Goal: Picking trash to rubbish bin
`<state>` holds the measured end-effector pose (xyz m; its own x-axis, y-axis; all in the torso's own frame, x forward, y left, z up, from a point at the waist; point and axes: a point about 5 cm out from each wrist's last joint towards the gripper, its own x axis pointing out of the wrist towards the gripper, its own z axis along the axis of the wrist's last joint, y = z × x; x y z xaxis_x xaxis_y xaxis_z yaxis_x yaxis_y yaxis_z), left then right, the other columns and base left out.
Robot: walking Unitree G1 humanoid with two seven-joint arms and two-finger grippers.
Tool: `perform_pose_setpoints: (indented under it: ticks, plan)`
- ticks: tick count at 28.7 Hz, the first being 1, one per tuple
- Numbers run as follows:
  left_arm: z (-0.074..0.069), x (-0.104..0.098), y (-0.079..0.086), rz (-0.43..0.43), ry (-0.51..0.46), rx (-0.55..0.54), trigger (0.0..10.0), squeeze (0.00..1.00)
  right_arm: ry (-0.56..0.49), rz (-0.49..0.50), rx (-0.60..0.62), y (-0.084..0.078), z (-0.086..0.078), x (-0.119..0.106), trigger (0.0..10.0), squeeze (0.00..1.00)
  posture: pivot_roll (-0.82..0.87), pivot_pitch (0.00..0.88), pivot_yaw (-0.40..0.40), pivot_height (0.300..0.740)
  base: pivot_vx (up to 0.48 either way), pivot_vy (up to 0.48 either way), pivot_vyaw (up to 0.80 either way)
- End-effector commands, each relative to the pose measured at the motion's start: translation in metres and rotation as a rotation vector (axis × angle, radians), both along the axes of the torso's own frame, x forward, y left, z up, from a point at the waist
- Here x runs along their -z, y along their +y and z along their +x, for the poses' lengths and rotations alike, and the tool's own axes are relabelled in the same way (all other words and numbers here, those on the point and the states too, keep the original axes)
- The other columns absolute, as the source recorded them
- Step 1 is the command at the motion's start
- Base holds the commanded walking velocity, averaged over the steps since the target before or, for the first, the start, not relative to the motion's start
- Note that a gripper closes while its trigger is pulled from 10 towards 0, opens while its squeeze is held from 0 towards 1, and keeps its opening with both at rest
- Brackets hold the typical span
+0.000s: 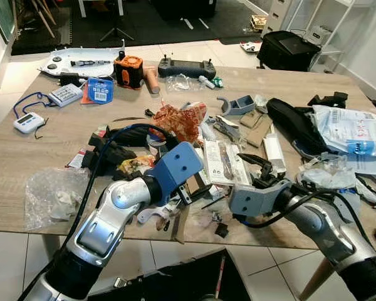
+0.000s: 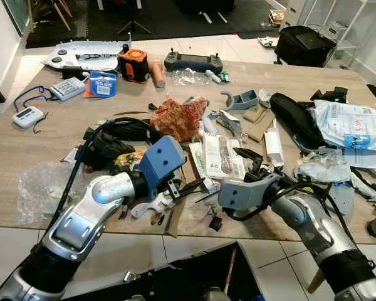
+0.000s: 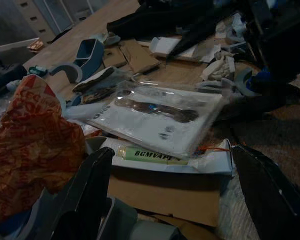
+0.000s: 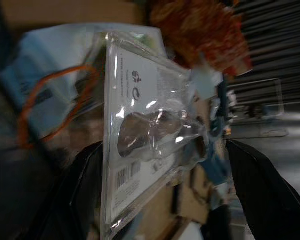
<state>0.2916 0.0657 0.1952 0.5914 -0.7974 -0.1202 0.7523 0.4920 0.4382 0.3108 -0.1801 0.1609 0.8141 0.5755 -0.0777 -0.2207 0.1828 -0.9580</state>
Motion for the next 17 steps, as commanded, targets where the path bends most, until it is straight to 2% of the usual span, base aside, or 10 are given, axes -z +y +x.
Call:
perform_pose_setpoints:
  ticks: [1, 9, 17]
  plan:
    - [-0.002, 0.003, -0.005, 0.006, 0.0, 0.017, 10.0, 0.0, -0.026, -0.008, -0.02, 0.004, -0.001, 0.005, 10.0, 0.0, -0.01, 0.137, -0.037, 0.74, 0.0, 0.0, 0.0]
    - [-0.002, 0.001, -0.004, 0.002, -0.004, 0.012, 10.0, 0.0, -0.156, -0.041, -0.075, 0.019, -0.006, 0.014, 10.0, 0.0, -0.01, 0.138, -0.041, 0.74, 0.0, 0.0, 0.0]
    - [-0.002, 0.002, -0.004, 0.004, 0.0, 0.015, 10.0, 0.0, -0.114, -0.082, -0.088, 0.023, -0.008, 0.036, 10.0, 0.0, -0.01, 0.138, -0.041, 0.74, 0.0, 0.0, 0.0]
